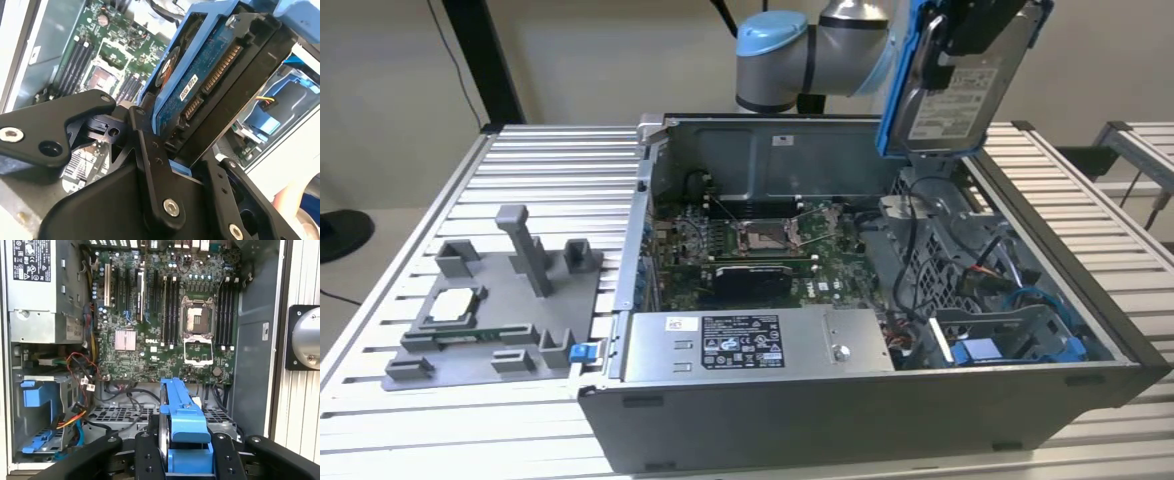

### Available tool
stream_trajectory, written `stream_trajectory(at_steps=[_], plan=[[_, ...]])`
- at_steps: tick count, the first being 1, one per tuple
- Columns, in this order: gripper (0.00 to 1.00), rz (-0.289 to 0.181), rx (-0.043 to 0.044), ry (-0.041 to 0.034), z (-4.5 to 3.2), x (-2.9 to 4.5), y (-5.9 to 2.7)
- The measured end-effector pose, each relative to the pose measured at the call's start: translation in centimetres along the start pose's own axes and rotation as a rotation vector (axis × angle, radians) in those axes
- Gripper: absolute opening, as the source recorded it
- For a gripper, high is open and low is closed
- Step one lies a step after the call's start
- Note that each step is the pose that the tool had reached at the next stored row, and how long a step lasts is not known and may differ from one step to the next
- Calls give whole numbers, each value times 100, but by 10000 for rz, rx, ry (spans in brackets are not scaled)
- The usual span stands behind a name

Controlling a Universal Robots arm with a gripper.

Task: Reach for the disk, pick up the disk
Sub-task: 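Pick up the disk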

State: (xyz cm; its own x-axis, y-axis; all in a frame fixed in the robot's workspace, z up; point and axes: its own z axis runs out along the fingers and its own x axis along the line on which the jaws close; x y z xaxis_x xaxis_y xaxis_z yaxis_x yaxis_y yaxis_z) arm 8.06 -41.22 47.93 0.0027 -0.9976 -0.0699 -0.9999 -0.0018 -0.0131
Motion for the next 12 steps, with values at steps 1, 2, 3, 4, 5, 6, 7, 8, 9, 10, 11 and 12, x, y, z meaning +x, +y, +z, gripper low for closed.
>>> stream_trajectory(at_steps=[1, 2, 3, 4, 5, 6, 7, 8, 9, 10, 11, 12], plan=[[0, 12, -13, 2, -2, 20, 0], [0, 24, -26, 3, -3, 40, 0], [0, 35, -38, 4, -4, 60, 0], [0, 47, -50, 6, -6, 80, 0], [0, 58, -61, 5, -7, 99, 0], [0, 69, -72, 6, -8, 118, -1], [0, 82, -82, 6, -10, 138, -1], [0, 94, -93, 6, -11, 159, -1], [0, 105, -103, 8, -13, 178, -1], [0, 117, -113, 7, -14, 198, -1], [0, 126, -123, 7, -15, 217, -1], [0, 137, -133, 7, -17, 240, -2]])
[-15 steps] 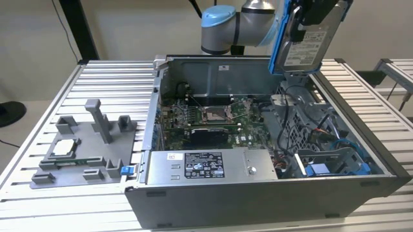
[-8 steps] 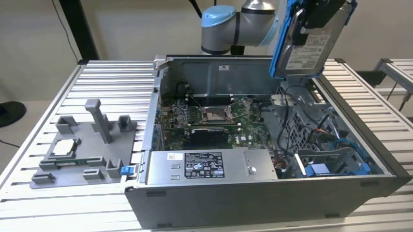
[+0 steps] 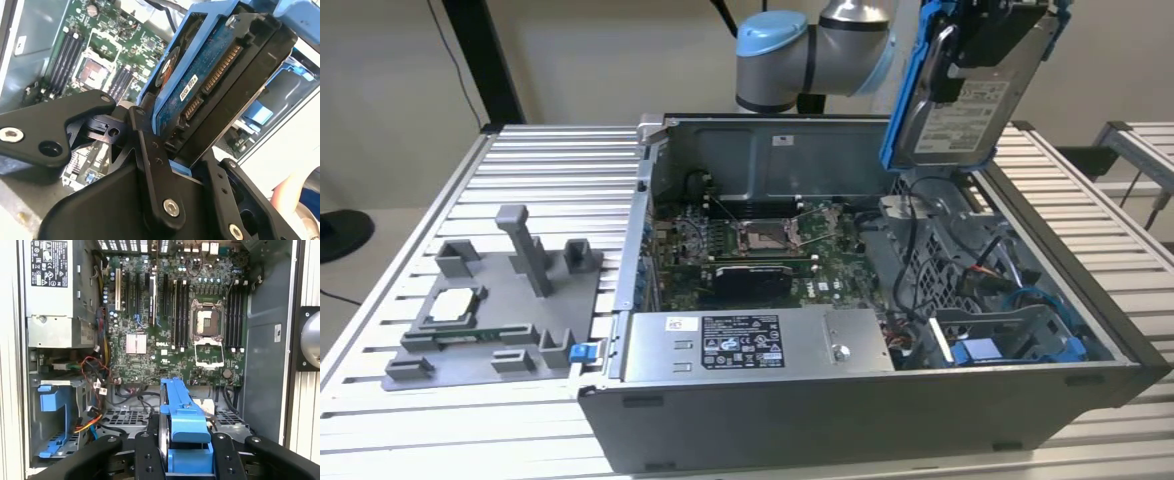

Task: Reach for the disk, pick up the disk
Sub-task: 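Pick up the disk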

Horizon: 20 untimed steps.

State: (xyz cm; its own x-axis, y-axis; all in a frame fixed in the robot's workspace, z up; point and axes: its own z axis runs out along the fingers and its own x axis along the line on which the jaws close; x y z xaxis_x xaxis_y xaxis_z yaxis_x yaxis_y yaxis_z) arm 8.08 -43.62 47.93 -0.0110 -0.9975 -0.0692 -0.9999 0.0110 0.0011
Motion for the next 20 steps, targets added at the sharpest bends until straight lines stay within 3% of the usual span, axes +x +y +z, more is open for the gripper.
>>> stream_trajectory(at_steps=[20], plan=[[0, 214, -129, 1, -30, 468, -7]])
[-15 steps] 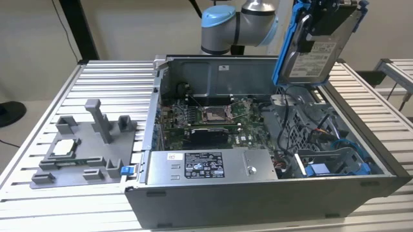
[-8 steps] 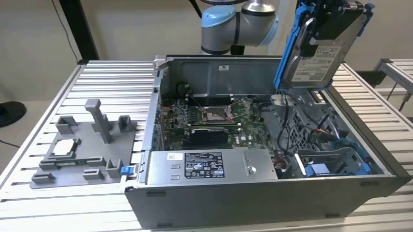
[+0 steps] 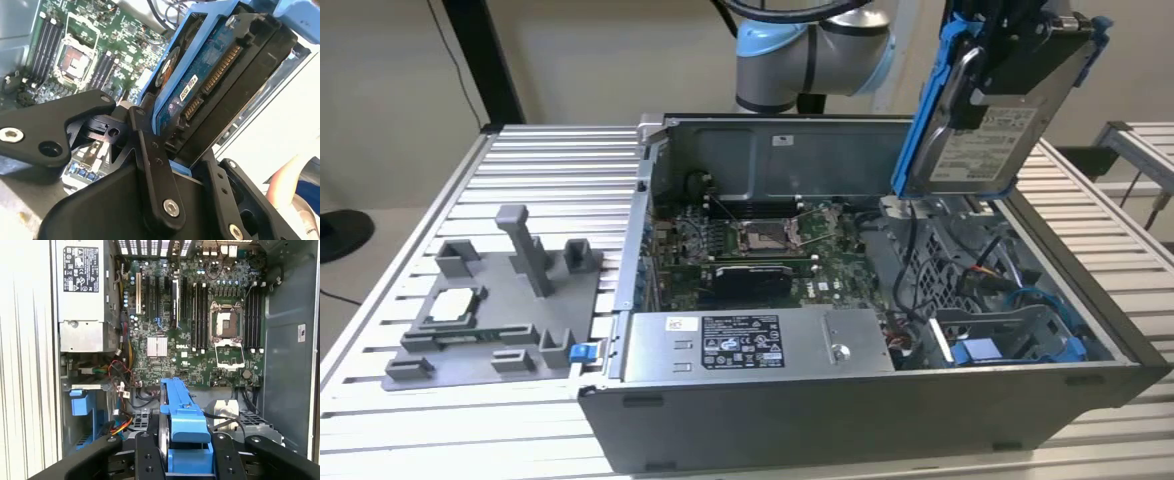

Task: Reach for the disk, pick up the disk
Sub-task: 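Pick up the disk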

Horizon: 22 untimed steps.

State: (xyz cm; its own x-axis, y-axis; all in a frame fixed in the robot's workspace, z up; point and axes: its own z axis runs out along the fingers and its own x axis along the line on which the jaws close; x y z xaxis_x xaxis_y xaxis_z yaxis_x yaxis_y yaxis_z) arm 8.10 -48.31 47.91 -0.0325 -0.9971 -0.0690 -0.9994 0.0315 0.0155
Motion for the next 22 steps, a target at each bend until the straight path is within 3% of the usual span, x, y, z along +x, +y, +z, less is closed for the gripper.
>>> stream_trajectory(at_steps=[14, 22], plan=[[0, 145, -81, 1, -19, 330, -17], [0, 152, -99, 2, -12, 458, -106]])
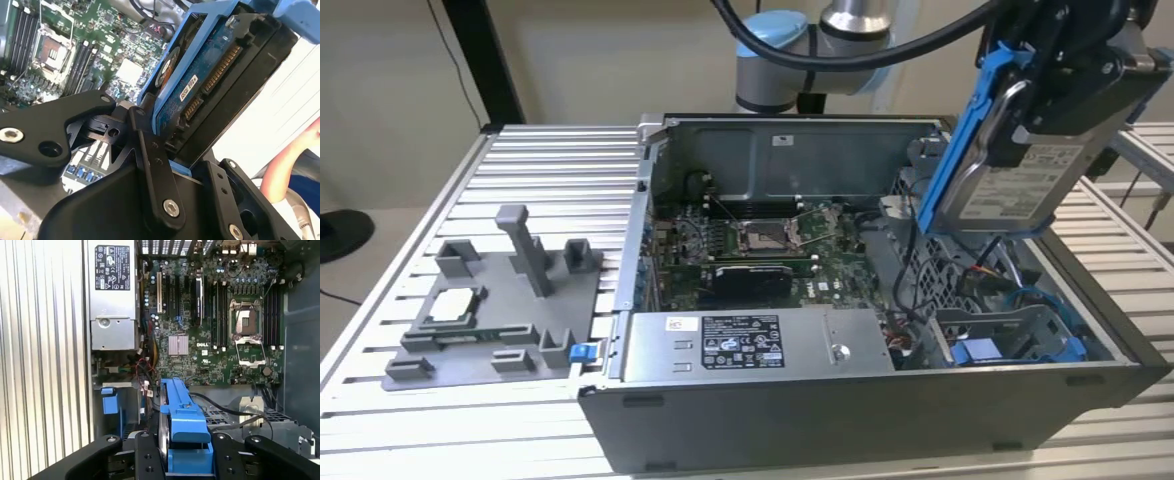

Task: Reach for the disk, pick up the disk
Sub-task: 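Pick up the disk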

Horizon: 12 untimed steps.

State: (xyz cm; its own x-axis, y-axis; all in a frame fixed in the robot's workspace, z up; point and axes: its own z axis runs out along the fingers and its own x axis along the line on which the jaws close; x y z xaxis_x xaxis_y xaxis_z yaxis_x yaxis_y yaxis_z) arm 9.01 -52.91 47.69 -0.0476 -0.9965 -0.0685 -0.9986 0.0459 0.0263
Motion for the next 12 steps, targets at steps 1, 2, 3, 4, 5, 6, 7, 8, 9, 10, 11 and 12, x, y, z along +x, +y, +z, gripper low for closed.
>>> stream_trajectory(at_steps=[1, 2, 3, 4, 5, 6, 7, 8, 9, 10, 11, 12], plan=[[0, 1, -2, 0, 1, 14, -15], [0, 1, -4, 0, 1, 28, -29], [0, 1, -6, 0, 2, 43, -44], [0, 1, -8, 1, 2, 57, -57], [0, 1, -10, 1, 2, 74, -70], [0, 1, -11, 1, 2, 94, -80], [0, 3, -12, 0, 2, 115, -84], [0, 5, -13, 0, 1, 140, -88], [0, 8, -14, 1, 1, 165, -91], [0, 12, -15, 0, 0, 192, -92], [0, 15, -16, 0, -1, 220, -94], [0, 17, -17, 0, -2, 250, -96]])
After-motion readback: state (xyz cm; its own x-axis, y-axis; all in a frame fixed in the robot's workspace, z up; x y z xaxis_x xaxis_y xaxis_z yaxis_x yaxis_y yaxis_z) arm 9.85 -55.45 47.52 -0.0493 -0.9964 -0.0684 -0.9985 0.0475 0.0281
